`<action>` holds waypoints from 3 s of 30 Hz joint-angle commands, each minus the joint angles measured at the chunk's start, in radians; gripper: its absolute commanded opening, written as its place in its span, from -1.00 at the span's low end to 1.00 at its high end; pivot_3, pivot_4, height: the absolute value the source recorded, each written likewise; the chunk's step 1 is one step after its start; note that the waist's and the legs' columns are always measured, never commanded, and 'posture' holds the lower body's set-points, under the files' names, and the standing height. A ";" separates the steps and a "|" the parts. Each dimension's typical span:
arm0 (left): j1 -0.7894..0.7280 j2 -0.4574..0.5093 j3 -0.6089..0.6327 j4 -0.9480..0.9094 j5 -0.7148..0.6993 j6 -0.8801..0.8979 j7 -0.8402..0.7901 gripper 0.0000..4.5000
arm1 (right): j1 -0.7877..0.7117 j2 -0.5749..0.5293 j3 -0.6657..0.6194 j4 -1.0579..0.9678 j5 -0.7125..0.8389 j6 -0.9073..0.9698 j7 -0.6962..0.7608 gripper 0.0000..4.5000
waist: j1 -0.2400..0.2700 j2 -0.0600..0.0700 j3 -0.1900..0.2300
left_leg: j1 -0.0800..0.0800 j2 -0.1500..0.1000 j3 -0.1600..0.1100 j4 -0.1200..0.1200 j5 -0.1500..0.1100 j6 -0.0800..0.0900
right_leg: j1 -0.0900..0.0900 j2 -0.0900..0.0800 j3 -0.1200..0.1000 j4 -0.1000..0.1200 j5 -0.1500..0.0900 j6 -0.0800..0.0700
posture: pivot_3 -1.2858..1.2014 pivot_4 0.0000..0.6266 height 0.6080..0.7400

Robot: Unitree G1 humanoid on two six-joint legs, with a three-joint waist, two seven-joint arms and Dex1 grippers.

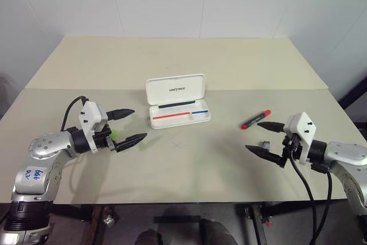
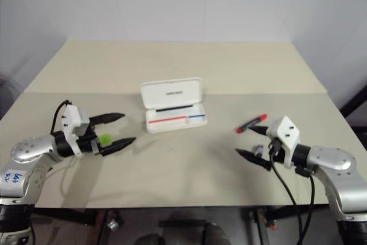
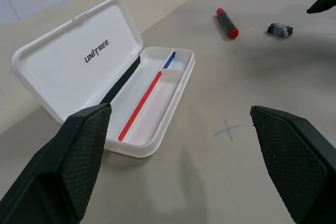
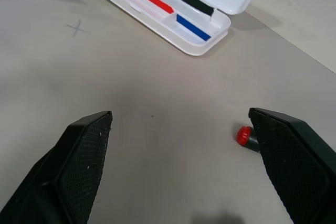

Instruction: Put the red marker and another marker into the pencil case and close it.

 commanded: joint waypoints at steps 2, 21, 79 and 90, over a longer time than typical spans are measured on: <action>-0.046 0.022 0.014 0.022 0.005 -0.026 -0.020 1.00 | -0.032 -0.041 -0.051 0.003 0.024 -0.008 0.024 0.96 | 0.000 0.000 0.000 | 0.000 0.000 0.000 0.000 0.000 0.000 | 0.000 0.000 0.000 0.001 0.000 0.000 | 0.03 -0.52 1.00; -0.154 0.078 -0.050 0.105 0.063 -0.007 -0.074 0.92 | -0.278 -0.013 0.061 -0.035 0.125 0.130 0.050 0.99 | -0.004 0.000 0.000 | 0.001 0.000 -0.001 0.000 0.000 0.000 | 0.000 0.001 -0.001 0.002 0.000 -0.001 | 0.03 -0.52 1.00; -0.629 -0.221 -0.439 0.808 0.529 -0.204 -0.050 0.01 | -0.294 0.068 0.105 -0.086 0.135 0.119 -0.041 1.00 | 0.003 0.000 0.000 | -0.003 0.000 -0.001 0.003 -0.001 0.001 | -0.001 0.001 -0.001 0.001 0.000 0.000 | 0.03 -0.52 1.00; -0.631 -0.233 -0.454 0.828 0.560 -0.222 -0.091 -1.00 | -0.299 0.061 0.089 -0.094 0.150 0.132 -0.046 1.00 | 0.001 0.000 0.000 | -0.003 0.000 -0.001 0.010 -0.001 0.002 | 0.000 0.001 0.000 0.004 0.001 0.002 | 0.03 -0.52 1.00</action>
